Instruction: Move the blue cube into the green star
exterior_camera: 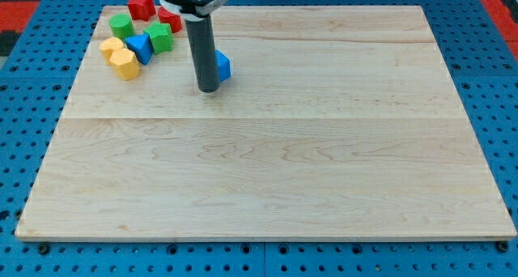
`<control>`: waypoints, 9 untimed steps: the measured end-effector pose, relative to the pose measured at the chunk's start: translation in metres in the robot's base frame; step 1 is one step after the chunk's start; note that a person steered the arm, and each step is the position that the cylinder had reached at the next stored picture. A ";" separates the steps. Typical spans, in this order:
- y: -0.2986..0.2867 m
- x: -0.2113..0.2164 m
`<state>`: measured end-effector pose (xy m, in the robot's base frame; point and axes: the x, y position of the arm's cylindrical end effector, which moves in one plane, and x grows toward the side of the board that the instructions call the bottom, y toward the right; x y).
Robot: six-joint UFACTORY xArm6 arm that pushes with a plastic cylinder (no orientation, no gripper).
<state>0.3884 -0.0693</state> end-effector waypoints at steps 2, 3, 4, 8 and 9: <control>-0.008 -0.028; -0.062 -0.067; -0.056 -0.062; -0.061 -0.078; -0.089 -0.094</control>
